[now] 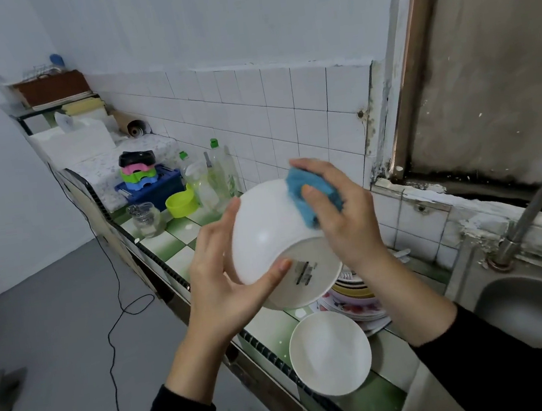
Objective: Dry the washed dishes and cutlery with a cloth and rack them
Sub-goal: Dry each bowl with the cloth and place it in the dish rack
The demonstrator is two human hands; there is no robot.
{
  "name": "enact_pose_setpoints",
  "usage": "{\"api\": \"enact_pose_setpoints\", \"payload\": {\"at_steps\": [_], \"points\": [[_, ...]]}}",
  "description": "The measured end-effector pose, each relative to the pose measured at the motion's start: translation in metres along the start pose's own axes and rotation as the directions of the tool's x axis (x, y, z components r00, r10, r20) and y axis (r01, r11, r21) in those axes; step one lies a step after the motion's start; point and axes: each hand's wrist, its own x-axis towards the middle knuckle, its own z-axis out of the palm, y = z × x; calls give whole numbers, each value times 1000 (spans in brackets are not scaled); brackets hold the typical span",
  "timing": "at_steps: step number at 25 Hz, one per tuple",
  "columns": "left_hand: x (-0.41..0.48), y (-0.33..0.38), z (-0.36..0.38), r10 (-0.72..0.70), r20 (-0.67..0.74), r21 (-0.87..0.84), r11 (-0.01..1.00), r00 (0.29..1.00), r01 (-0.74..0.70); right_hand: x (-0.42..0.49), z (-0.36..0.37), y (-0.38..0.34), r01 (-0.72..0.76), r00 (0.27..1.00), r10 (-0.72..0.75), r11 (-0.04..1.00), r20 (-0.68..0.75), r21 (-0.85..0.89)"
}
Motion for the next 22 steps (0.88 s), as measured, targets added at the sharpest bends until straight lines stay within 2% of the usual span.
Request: {"api": "enact_pose_setpoints", "payload": {"at_steps": [2, 3, 4, 5, 6, 7, 8, 9, 11, 13, 15, 17, 19, 20, 22], "points": [[-2, 0, 3, 124, -15, 131, 984, 992, -121, -10, 5, -2, 244, 969, -229, 936, 88, -254], [-3, 0, 4, 137, -50, 140, 982, 989, -128, -16, 8, 1, 318, 948, -307, 906, 84, -279], [-4, -2, 5, 107, -103, 111, 989, 989, -96, -23, 11, 5, 317, 947, -319, 925, 24, -211], [-5, -3, 6, 36, -164, 39, 999, 986, -29, -30, 13, 9, 217, 972, -220, 975, -82, -39], [-6, -3, 8, -60, -218, -71, 996, 974, 45, -36, 16, 15, 62, 985, -26, 976, -172, 210], [-6, -2, 10, -151, -245, -193, 976, 958, 104, -40, 19, 20, -75, 961, 180, 899, -209, 431], [-5, -1, 11, -212, -250, -281, 950, 945, 139, -43, 22, 23, -167, 923, 328, 815, -203, 556], [-5, 2, 12, -227, -245, -299, 943, 943, 149, -43, 23, 24, -220, 886, 415, 770, -208, 598], [-3, 4, 9, -120, -197, -168, 982, 973, 88, -32, 16, 22, -236, 868, 429, 799, -249, 553], [-3, 4, 8, 40, -96, 3, 999, 995, -40, -16, 2, 16, -153, 944, 259, 893, -206, 423], [-2, 3, 9, 76, -80, 56, 996, 994, -72, -12, -3, 10, 3, 994, 21, 975, -106, 222], [1, 2, 15, -21, -172, -27, 999, 985, 17, -26, 3, 14, 211, 974, -207, 977, -93, 32], [4, 7, 20, -204, -264, -216, 965, 943, 148, -48, 16, 31, 380, 918, -390, 916, -67, -126], [6, 9, 22, -269, -282, -290, 939, 921, 186, -59, 22, 43, 429, 897, -441, 888, -38, -165], [7, 12, 25, -277, -310, -298, 937, 910, 183, -72, 30, 60, 440, 893, -448, 889, -36, -130]]}}
